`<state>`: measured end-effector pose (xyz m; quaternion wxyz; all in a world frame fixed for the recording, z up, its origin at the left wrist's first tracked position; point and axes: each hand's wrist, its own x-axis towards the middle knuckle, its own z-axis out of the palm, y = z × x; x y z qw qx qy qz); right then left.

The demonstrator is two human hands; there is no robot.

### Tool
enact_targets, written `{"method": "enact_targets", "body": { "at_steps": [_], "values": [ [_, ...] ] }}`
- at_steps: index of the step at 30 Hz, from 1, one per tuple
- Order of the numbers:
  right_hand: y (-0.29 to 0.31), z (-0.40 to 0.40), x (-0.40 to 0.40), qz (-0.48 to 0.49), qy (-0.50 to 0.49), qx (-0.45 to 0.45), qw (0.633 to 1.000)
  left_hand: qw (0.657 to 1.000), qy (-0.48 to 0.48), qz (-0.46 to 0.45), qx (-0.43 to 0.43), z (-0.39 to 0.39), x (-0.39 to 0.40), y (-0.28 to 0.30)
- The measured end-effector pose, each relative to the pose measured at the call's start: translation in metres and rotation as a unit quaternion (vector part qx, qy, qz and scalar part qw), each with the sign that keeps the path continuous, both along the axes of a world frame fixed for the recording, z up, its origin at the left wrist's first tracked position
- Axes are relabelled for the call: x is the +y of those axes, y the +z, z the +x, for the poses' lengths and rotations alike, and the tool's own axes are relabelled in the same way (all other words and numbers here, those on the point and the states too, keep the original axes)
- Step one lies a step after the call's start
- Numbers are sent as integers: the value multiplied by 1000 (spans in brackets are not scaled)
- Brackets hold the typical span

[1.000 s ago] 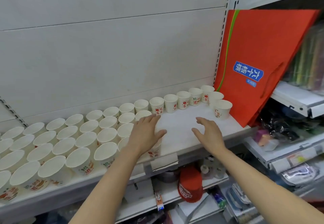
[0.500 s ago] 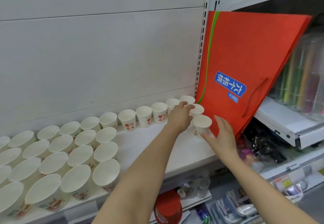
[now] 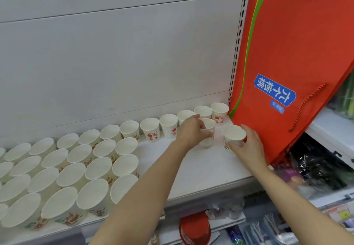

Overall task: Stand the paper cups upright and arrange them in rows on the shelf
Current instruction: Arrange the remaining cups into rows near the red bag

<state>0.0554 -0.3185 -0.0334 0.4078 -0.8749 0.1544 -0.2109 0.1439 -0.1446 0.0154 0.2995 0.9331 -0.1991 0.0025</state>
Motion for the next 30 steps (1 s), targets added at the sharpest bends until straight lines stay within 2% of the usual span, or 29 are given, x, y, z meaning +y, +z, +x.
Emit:
{"method": "enact_targets", "body": {
  "at_steps": [8, 11, 15, 17, 21, 25, 30],
  "values": [
    [6, 17, 73, 49, 128, -16, 990, 996, 80, -30, 35, -7, 104, 20],
    [6, 29, 91, 52, 157, -8, 986, 996, 81, 10, 36, -7, 128, 16],
    [3, 42, 116, 28, 192, -2, 981, 989, 78, 128, -1, -6, 137, 3],
    [3, 45, 124, 16, 200, 3, 980, 983, 88, 158, -15, -8, 138, -2],
    [0, 49, 123, 12, 215, 18, 976, 978, 85, 188, -17, -9, 145, -4],
    [-4, 49, 119, 27, 221, 18, 975, 977, 59, 203, 24, -8, 154, 8],
    [-2, 53, 126, 53, 224, -3, 973, 980, 82, 182, 23, -8, 153, 9]
  ]
}}
